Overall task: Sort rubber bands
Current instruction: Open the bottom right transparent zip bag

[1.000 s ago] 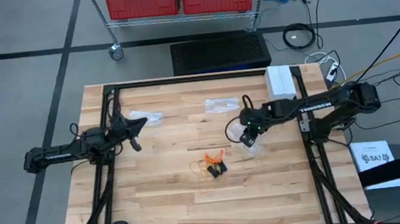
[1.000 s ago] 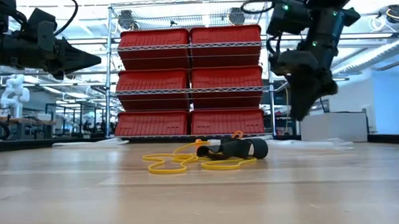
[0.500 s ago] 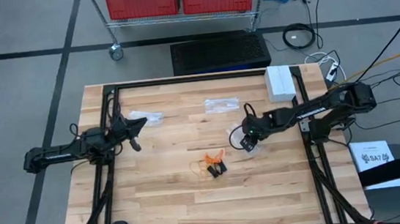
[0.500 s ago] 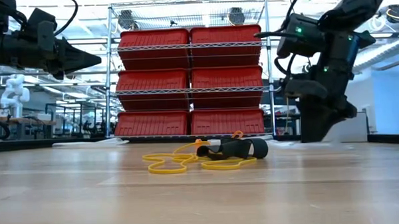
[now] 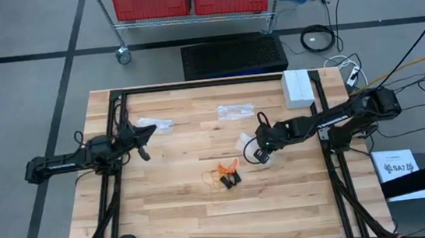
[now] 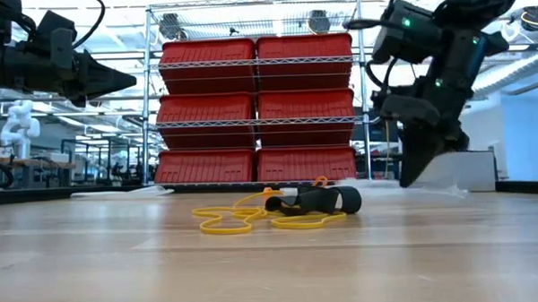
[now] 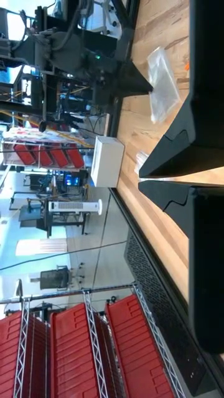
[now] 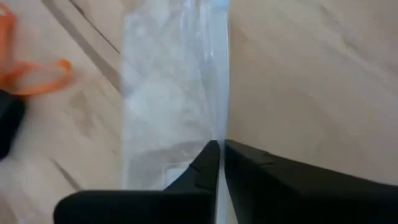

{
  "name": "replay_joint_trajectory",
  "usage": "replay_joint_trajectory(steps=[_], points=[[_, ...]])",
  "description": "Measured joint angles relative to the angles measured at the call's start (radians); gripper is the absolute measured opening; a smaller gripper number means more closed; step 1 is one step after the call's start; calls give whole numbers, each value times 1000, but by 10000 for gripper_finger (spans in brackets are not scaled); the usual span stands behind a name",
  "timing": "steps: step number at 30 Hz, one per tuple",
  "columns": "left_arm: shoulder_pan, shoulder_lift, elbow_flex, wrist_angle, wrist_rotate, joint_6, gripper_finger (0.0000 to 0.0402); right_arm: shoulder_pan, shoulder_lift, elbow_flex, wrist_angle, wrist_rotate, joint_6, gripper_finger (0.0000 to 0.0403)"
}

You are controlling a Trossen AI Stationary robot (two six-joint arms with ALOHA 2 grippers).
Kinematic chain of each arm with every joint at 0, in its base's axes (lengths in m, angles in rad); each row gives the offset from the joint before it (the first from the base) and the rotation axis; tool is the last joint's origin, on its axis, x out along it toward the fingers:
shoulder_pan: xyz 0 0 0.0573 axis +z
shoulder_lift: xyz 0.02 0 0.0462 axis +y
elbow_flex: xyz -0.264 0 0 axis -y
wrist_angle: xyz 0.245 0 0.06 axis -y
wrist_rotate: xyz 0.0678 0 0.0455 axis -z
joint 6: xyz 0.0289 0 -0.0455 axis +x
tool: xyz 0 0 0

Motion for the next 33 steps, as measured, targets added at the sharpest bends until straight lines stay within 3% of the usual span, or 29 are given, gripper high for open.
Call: replay_joint_trajectory(steps=[13,19,23,28,33], points=[[0,0,0,6,0,0,27,1,-9,204,-203,58,-287,13],[0,0,0,24,13,-2,27,-1,-9,261,-201,60,-480,13],[0,0,0,127,93,12,27,-4,-9,277,-168,61,-568,13],[0,0,0,299,99,51,27,-28,-9,281,-153,62,-617,13],[0,0,0,328,99,51,27,-49,-9,281,-152,61,-646,13]])
